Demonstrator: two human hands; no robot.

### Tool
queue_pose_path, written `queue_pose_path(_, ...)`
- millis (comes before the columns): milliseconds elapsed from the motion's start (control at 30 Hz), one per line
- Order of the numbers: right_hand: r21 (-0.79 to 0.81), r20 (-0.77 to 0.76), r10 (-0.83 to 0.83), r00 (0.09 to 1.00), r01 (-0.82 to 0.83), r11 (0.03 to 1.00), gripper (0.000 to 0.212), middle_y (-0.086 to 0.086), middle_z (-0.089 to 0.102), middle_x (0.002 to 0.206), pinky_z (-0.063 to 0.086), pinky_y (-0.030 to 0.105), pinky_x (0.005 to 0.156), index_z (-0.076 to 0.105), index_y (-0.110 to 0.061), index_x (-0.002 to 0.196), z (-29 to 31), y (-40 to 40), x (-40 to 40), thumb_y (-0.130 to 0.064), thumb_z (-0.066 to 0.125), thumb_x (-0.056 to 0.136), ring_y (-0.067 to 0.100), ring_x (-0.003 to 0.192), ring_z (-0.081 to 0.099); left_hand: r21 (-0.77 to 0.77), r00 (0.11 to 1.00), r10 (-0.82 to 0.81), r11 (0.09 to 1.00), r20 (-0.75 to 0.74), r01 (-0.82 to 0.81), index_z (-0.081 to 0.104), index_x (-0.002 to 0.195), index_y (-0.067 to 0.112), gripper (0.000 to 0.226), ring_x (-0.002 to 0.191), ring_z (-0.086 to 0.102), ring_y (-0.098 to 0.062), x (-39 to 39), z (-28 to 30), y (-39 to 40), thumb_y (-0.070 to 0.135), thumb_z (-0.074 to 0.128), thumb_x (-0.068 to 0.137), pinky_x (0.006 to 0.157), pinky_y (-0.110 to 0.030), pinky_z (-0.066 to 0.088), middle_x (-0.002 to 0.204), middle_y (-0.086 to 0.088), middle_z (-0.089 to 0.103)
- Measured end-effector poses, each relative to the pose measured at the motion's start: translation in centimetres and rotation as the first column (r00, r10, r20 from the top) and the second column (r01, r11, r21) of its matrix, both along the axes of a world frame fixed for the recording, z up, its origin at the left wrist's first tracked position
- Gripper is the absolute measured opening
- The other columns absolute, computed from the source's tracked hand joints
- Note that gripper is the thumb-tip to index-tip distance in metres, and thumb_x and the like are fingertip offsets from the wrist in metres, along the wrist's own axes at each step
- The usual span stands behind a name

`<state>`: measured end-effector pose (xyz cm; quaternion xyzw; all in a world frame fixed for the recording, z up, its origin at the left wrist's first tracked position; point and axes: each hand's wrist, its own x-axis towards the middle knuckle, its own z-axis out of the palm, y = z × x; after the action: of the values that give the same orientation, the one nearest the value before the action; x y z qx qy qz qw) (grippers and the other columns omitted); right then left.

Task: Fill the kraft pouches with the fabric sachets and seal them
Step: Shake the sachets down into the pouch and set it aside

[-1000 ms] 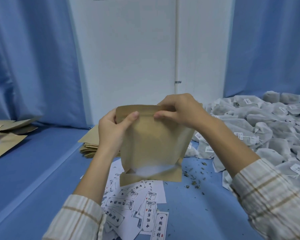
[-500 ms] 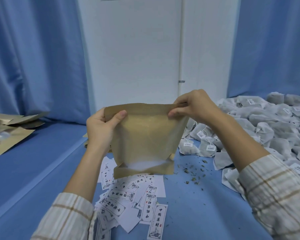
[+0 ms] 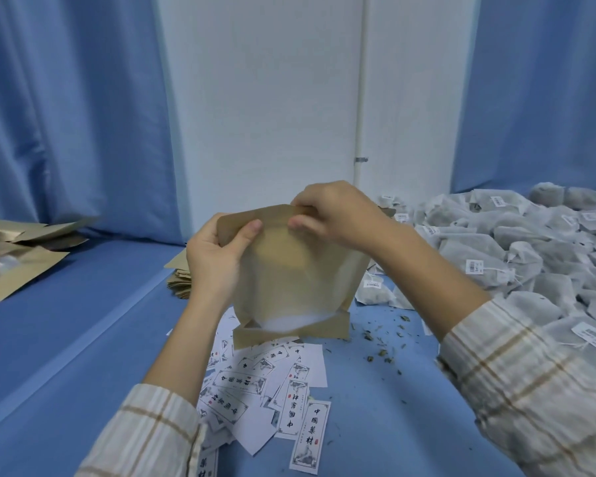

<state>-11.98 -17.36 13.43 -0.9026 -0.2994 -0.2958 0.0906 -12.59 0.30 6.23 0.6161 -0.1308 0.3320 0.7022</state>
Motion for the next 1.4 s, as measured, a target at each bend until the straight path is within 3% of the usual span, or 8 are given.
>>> queue_pose_path(233, 0.024, 0.035, -0.081, 0.996, 0.08, 0.996, 0.025, -0.006, 0.062, 0.083, 0.04, 0.031, 0.071, 0.065, -0.023, 0.086, -0.6, -3.1, 1.2, -0.048, 0.063, 0.082, 0.02, 0.085, 0.056, -0.092, 0.999, 0.037, 0.995, -0.002, -0.037, 0.071, 0.067, 0.03, 0.016, 0.073, 0.062, -0.007, 0.9, -0.3, 1.0, 0.017, 0.077, 0.075, 0.07, -0.022, 0.05, 0.074, 0.012, 0.07)
queue_pose_path(500, 0.657, -0.089, 0.113, 0.99, -0.027, 0.753, 0.024, -0.009, 0.056, 0.049, 0.034, 0.012, 0.05, 0.071, -0.027, 0.059, -2.6, -6.6, 2.5, -0.049, 0.079, 0.053, 0.002, 0.05, 0.042, -0.167, 0.999, 0.027, 0.985, -0.025, -0.031, 0.073, 0.07, 0.025, 0.013, 0.069, 0.063, -0.002, 2.1, -0.9, 2.3, 0.014, 0.077, 0.075, 0.063, -0.015, 0.05, 0.073, 0.013, 0.072)
queue_pose_path(600, 0.759, -0.111, 0.233, 0.966, -0.069, 0.648, 0.009, -0.009, 0.066, 0.062, 0.042, 0.012, 0.06, 0.072, -0.03, 0.069, -3.5, -6.1, 3.8, -0.032, 0.081, 0.065, -0.001, 0.059, 0.052, -0.221, 0.999, 0.017, 0.975, -0.027, -0.022, 0.07, 0.076, 0.022, 0.011, 0.07, 0.064, -0.002, 2.4, -1.0, 2.5, 0.012, 0.075, 0.077, 0.065, -0.016, 0.05, 0.074, 0.013, 0.072)
queue_pose_path(700, 0.831, -0.236, 0.369, 0.899, -0.011, 0.557, 0.048, -0.009, 0.066, 0.107, 0.053, 0.02, 0.081, 0.062, -0.027, 0.113, -5.7, -5.9, 5.4, -0.033, 0.078, 0.069, 0.003, 0.091, 0.064, -0.404, 0.999, -0.042, 0.914, -0.021, 0.03, 0.067, 0.087, 0.018, 0.01, 0.078, 0.066, -0.005, 2.7, -0.8, 3.2, 0.009, 0.068, 0.084, 0.074, -0.02, 0.052, 0.079, 0.012, 0.072)
queue_pose_path(800, 0.717, -0.45, 0.331, 0.83, 0.114, 0.688, 0.069, -0.015, 0.058, 0.121, 0.046, 0.02, 0.087, 0.054, -0.037, 0.124, -10.0, -5.9, 6.5, -0.048, 0.077, 0.061, 0.002, 0.108, 0.056, -0.556, 0.993, -0.116, 0.826, -0.015, 0.089, 0.065, 0.093, 0.018, 0.01, 0.091, 0.067, -0.011, 3.0, -0.7, 4.7, 0.01, 0.063, 0.089, 0.089, -0.03, 0.052, 0.089, 0.007, 0.073)
queue_pose_path(1133, 0.638, -0.389, 0.307, 0.868, 0.013, 0.77, 0.023, -0.036, 0.062, 0.077, 0.037, -0.001, 0.061, 0.06, -0.054, 0.079, -12.0, -2.0, 9.3, -0.035, 0.073, 0.077, -0.019, 0.075, 0.055, -0.386, 0.973, -0.164, 0.918, -0.162, 0.09, 0.057, 0.119, 0.008, 0.034, 0.097, 0.067, -0.013, 5.5, -1.1, 8.9, 0.022, 0.064, 0.089, 0.076, -0.023, 0.054, 0.111, -0.002, 0.068)
queue_pose_path(1300, 0.886, -0.286, 0.414, 0.864, 0.074, 0.458, 0.019, -0.011, 0.071, 0.09, 0.05, 0.024, 0.077, 0.065, -0.026, 0.092, -12.4, 0.3, 10.3, -0.037, 0.071, 0.077, 0.01, 0.089, 0.066, -0.125, 0.813, -0.209, 0.978, -0.543, 0.167, 0.051, 0.126, 0.009, 0.069, 0.095, 0.068, -0.026, 5.4, -5.2, 10.5, 0.054, 0.061, 0.075, 0.074, -0.033, 0.056, 0.118, -0.009, 0.066)
queue_pose_path(1400, 0.965, -0.26, 0.598, 0.758, 0.189, 0.18, 0.026, 0.007, 0.071, 0.102, 0.054, 0.035, 0.078, 0.063, -0.017, 0.104, -12.5, 3.7, 10.9, -0.027, 0.07, 0.081, 0.023, 0.093, 0.068, -0.312, 0.696, -0.427, 0.903, -0.577, 0.296, 0.058, 0.12, 0.011, 0.079, 0.095, 0.068, -0.038, 4.1, -8.2, 12.7, 0.074, 0.037, 0.076, 0.069, -0.038, 0.059, 0.112, -0.015, 0.068)
